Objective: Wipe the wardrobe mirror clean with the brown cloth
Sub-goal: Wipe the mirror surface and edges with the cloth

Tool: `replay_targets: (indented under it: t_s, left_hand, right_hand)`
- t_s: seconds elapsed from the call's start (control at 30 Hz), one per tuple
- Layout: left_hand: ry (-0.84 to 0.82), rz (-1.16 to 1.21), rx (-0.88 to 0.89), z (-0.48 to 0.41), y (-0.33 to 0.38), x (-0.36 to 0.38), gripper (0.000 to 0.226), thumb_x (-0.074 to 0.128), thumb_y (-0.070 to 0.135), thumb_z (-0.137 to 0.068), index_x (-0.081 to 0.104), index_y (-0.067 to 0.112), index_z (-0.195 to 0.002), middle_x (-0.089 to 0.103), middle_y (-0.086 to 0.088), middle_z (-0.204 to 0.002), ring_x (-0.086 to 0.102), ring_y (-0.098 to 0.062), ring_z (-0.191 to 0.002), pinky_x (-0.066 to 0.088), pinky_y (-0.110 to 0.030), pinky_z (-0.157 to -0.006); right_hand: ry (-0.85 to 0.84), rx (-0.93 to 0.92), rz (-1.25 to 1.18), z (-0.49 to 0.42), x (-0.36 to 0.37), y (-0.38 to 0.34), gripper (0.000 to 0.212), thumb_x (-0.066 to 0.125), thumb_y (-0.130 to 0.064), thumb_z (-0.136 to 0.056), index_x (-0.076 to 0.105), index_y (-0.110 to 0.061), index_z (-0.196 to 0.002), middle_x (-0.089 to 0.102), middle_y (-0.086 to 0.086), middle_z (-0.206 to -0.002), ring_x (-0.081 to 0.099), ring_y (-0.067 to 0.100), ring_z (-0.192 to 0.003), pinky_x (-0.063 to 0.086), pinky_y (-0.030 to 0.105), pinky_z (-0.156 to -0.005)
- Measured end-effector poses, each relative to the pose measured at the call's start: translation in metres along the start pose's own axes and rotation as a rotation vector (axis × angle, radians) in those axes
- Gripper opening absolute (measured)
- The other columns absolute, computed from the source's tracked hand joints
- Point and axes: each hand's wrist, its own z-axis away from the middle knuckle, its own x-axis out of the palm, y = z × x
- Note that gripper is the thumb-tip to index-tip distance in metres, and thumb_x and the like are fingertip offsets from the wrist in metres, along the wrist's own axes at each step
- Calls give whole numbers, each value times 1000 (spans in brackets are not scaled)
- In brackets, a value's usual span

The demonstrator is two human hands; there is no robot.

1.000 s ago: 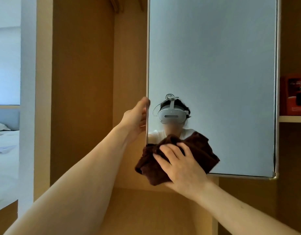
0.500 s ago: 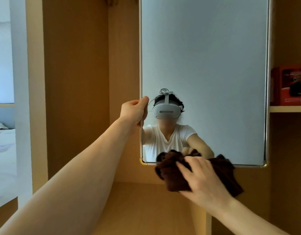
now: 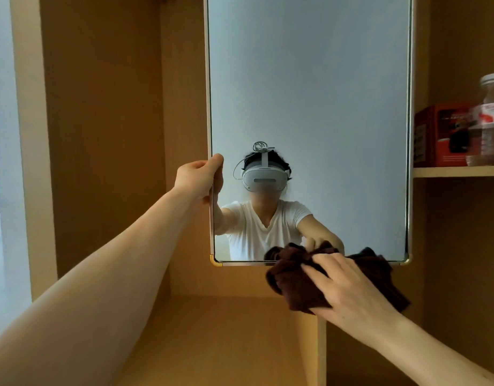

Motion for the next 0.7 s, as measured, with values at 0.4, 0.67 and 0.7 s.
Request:
replay_targets:
  t_s: [0.4,0.67,0.7]
  left_hand:
    - [-36,204,-170,2,3,-5,35,55,43,-88,63,9,-89,60,-6,-76,58,-21,-74,51,-38,-75]
    - [-23,330,-239,-7,-3,-2,48,45,52,-92,62,8,-97,61,-6,-77,57,-21,-71,44,-34,-67]
    - [-4,324,-249,-7,-2,-1,49,46,53,-92,63,8,-98,61,-6,-77,59,-22,-73,46,-34,-68]
  right_hand:
    - [196,10,201,-157,-75,17,62,57,-47,-83,38,-19,-135,44,7,-132,40,30,-119,31,42,-93]
    - [162,-88,106,-116,-6,-40,57,77,-40,-65,60,-22,-116,54,13,-125,53,33,-114,39,50,-99]
    - [114,-158,93,-99,10,-51,56,79,-41,-62,62,-24,-112,58,9,-122,56,30,-110,43,48,-97]
